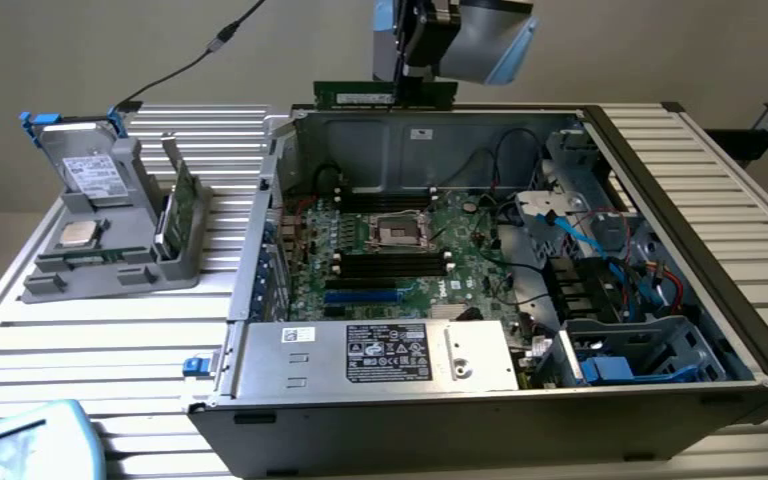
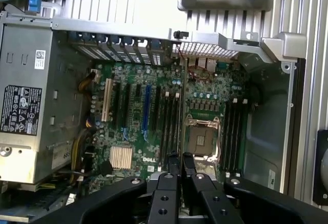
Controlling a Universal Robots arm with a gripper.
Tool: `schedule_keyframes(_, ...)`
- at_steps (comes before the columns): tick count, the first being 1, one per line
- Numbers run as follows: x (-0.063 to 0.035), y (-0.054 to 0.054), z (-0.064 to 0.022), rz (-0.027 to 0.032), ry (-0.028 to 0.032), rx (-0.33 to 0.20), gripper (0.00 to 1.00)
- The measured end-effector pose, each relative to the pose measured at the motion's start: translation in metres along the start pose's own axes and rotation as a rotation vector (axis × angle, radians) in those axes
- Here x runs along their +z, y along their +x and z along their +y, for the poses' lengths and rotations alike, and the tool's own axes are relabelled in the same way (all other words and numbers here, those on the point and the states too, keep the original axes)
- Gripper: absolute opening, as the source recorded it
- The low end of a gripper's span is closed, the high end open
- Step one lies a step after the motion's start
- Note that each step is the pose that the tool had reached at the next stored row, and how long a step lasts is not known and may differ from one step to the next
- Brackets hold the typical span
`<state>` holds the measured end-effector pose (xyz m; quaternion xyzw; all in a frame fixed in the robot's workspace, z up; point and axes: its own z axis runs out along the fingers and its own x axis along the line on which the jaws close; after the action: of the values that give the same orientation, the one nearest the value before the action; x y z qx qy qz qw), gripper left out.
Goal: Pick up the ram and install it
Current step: 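Pick up the ram and move it above insertion slot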
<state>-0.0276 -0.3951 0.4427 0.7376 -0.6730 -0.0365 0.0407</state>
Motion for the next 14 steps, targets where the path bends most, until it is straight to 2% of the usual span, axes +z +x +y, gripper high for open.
schedule_keyframes(6,0.0015,0.001,-0.0145,-0.0006,-0.0001,0.007,0.14)
schedule_keyframes(14,0.015,0.001,-0.0224,-0.0071,0.0,0.052,0.14)
